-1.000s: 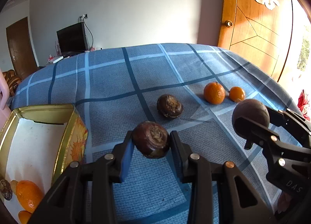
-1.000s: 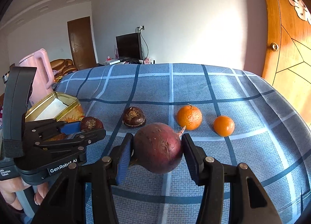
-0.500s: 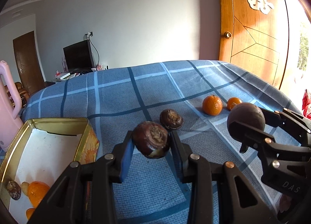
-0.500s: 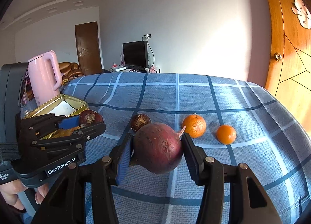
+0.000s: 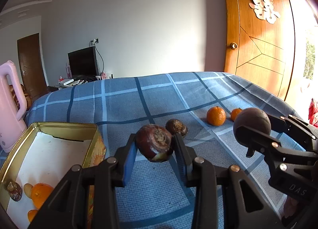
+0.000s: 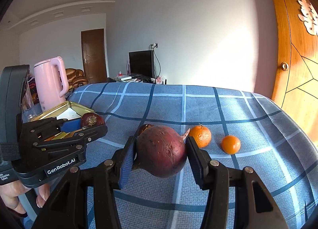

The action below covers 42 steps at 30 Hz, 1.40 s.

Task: Organize fruits
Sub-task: 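Lift the red onion in the right tool and mangosteen in the left tool toward the tray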

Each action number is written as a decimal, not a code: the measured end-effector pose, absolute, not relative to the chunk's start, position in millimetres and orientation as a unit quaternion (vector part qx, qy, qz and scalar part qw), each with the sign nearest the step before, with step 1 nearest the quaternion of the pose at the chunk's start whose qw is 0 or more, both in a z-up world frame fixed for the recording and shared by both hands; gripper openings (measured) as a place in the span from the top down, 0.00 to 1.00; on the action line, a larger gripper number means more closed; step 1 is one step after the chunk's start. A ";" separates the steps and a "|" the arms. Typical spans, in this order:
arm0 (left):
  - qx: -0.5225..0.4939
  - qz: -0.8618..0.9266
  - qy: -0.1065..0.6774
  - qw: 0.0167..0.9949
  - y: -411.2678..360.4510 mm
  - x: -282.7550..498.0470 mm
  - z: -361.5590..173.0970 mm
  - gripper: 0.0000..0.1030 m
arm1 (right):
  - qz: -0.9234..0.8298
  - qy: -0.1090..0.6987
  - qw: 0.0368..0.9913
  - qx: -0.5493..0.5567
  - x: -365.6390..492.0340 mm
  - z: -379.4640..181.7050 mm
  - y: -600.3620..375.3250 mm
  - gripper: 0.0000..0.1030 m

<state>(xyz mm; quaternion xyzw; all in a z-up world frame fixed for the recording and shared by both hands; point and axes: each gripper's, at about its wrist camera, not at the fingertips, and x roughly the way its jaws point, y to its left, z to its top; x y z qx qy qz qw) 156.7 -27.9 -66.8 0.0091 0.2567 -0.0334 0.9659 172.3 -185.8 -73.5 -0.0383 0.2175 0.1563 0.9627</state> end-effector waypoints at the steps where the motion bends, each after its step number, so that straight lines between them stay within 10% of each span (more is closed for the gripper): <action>1: 0.009 -0.033 0.255 0.966 -27.8 156.0 -66.6 0.62 | 0.157 0.216 0.963 -0.038 171.9 -73.3 -185.8 0.49; 42: 0.018 -0.022 0.200 0.979 -28.0 131.4 -58.1 0.62 | 0.166 0.166 0.971 -0.044 153.3 -67.1 -186.9 0.49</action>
